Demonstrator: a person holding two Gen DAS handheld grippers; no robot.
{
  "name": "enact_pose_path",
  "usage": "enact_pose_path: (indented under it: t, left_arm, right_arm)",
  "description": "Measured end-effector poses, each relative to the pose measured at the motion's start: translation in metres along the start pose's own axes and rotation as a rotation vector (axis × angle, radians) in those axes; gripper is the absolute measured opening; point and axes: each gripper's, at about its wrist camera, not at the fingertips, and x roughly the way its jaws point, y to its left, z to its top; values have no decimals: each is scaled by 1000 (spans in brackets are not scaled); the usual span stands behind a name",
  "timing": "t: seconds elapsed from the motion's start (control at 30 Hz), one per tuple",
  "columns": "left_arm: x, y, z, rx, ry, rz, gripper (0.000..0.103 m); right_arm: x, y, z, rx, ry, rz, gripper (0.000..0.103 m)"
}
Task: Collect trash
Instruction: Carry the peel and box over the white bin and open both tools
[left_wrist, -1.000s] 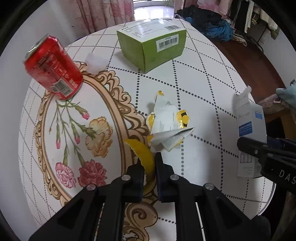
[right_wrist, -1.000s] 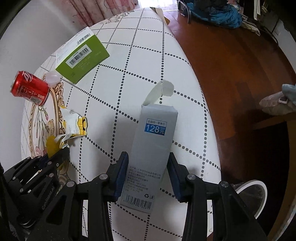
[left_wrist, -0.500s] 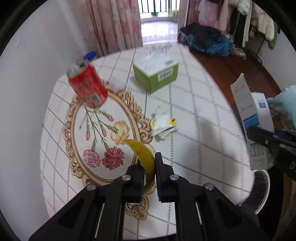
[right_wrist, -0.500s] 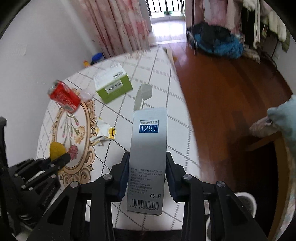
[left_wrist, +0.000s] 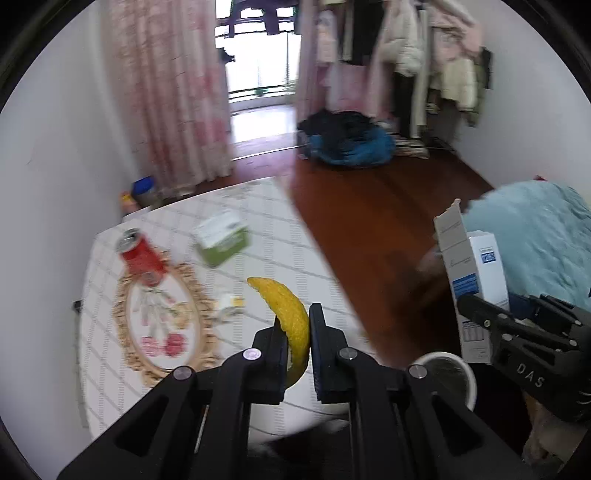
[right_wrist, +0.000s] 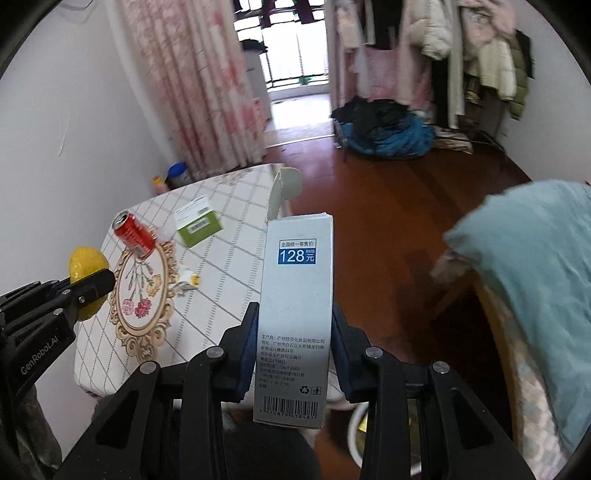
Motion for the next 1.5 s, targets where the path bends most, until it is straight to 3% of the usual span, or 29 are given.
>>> enact_pose_path:
  t: [0.17, 0.33, 0.57, 0.73, 0.87, 1.2, 1.23, 1.27, 1.3, 1.37, 1.43, 1.5]
  left_arm:
    - [0, -71, -10, 86, 28, -114, 8]
    - [17, -139, -28, 176, 98, -228, 8]
    - [84, -209, -55, 202, 352, -404, 8]
    - [129, -238, -73, 218, 489, -421, 8]
    - [149, -246, -89, 220, 549, -410, 8]
    - [175, -260, -101, 192, 645, -456, 12]
    - [176, -261, -101, 191, 646, -456, 14]
    - [176, -261, -100, 188, 644, -460, 26]
    - [175, -261, -99, 186, 638, -458, 56]
    - [175, -259, -97, 180, 624, -459, 95]
    - [172, -257, -95, 185, 612, -445, 95]
    - [170, -257, -93, 202, 600, -418, 95]
  right_arm:
    - [-44, -69, -38, 80, -1, -77, 37]
    - [-60, -137, -86, 194, 44, -150, 37]
    - [-28, -215, -159, 381, 181, -162, 37]
    - [14, -244, -206, 474, 288, -137, 37]
    - [43, -257, -230, 507, 345, -128, 37]
    - [84, -275, -237, 531, 393, -112, 40]
    - [89, -275, -238, 533, 406, -112, 40]
    - [92, -275, -239, 532, 416, -116, 43]
    - [94, -275, -240, 529, 422, -126, 48]
    - [95, -276, -240, 533, 423, -133, 82]
    - [94, -277, -242, 534, 432, -140, 94]
    - [93, -277, -243, 529, 443, -157, 96]
